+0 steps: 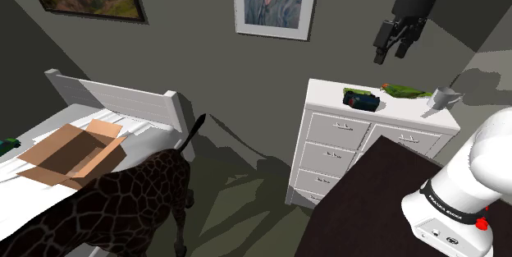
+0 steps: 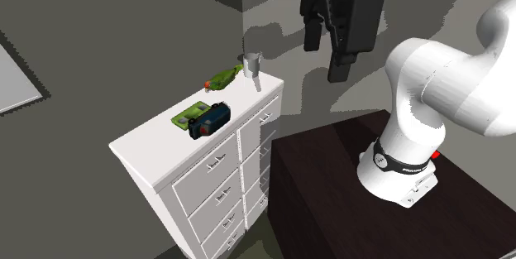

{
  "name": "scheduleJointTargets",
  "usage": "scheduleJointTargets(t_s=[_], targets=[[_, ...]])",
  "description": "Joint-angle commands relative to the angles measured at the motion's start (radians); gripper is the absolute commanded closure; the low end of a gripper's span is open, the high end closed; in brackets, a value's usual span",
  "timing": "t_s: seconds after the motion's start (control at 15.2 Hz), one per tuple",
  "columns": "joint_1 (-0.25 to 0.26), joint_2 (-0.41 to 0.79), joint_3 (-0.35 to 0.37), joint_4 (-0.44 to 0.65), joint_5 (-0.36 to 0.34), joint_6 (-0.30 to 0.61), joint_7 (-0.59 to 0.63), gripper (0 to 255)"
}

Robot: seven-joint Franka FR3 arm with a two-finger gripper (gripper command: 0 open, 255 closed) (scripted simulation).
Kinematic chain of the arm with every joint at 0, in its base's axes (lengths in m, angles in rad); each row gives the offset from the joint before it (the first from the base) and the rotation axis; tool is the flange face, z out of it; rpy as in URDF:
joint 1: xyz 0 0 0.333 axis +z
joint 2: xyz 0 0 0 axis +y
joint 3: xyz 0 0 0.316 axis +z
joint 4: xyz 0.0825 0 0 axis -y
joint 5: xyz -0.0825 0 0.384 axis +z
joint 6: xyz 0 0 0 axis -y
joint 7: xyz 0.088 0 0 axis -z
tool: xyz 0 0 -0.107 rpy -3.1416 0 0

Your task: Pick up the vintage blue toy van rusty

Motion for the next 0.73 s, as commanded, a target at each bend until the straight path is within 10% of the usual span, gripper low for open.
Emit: scheduleJointTargets(t_s=[0.0,0.66], targets=[[0.0,0.0,0.0,0.0,0.0,0.0,0.0,0],[-0.049,0.075,-0.169,-0.184,-0.148,0.293,-0.231,0]])
